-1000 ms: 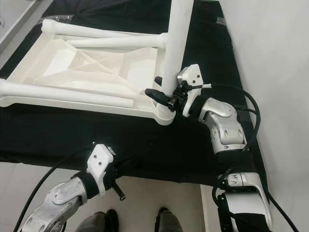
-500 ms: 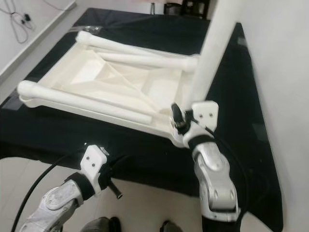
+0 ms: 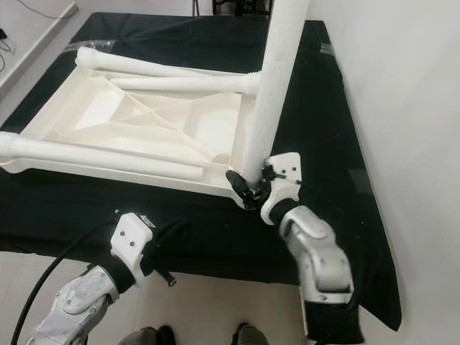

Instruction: Building children table

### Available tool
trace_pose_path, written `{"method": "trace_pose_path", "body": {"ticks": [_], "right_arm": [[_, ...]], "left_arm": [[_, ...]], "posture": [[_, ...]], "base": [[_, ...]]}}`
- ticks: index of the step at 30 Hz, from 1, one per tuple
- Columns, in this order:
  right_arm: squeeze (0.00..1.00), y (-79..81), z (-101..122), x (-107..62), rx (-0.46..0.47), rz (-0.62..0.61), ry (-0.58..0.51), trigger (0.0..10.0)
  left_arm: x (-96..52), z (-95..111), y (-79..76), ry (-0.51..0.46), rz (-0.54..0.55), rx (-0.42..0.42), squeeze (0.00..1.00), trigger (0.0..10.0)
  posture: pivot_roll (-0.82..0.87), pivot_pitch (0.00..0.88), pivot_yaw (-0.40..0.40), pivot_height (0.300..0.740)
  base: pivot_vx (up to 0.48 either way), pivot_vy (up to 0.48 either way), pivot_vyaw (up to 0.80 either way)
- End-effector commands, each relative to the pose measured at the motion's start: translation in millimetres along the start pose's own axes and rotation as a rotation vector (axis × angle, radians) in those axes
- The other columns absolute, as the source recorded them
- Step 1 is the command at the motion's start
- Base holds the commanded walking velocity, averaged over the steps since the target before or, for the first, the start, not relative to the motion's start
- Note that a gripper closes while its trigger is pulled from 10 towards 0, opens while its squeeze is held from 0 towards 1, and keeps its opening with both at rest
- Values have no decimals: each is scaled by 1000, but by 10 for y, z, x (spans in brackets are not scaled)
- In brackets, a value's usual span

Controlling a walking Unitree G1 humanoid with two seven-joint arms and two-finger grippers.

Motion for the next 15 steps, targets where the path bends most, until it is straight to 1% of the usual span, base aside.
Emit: {"method": "trace_pose_path", "body": {"ticks": [1, 2, 3, 4, 5, 7, 8, 10, 12, 15], "right_arm": [[0, 86, 22, 67, 13, 138, -13, 10000], [0, 49, 96, 87, -14, 183, -27, 10000], [0, 49, 96, 87, -14, 183, -27, 10000], [0, 19, 169, 119, -45, 236, -31, 10000], [0, 19, 169, 119, -45, 236, -31, 10000], [0, 8, 269, 161, -90, 342, -20, 10000], [0, 10, 297, 171, -99, 374, -17, 10000], [0, -1, 358, 207, -108, 399, -28, 10000], [0, -6, 371, 216, -109, 401, -32, 10000], [0, -26, 451, 248, -93, 428, -50, 10000]], "left_arm": [[6, -59, -24, 17, -4, 13, 0, 10000], [27, -67, -32, 16, -8, 16, 0, 10000], [27, -67, -32, 16, -8, 16, 0, 10000], [53, -80, -45, 14, -12, 17, 0, 10000], [53, -80, -45, 14, -12, 17, 0, 10000], [108, -111, -62, 11, -18, 15, 0, 10000], [128, -121, -66, 10, -19, 13, 0, 10000], [159, -137, -59, 7, -17, 6, 0, 10000], [164, -140, -57, 7, -16, 5, 0, 10000], [190, -155, -50, 5, -13, 3, 0, 10000]], "posture": [[62, 177, 8, 740], [61, 168, 6, 740], [61, 168, 6, 740], [60, 159, 2, 740], [60, 159, 2, 740], [65, 142, -6, 740], [66, 139, -8, 740], [67, 134, -12, 740], [67, 134, -12, 740], [68, 125, -13, 740]], "base": [[0, 0, 0], [0, 0, 0], [0, 0, 0], [0, 0, 0], [0, 0, 0], [0, 0, 0], [0, 0, 0], [0, 0, 0], [0, 0, 0], [0, 0, 0]]}}
Point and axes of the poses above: a point about 5 cm out from each wrist's last joint towards the gripper, its own x axis pointing out of the wrist towards the gripper, its own z axis along the axis of the wrist's last joint, y = z × x, the point moved 3 cm from there along x, pointing out of the wrist towards the gripper, and after that the axes turned 7 degrees about x, right-handed, at the moved point
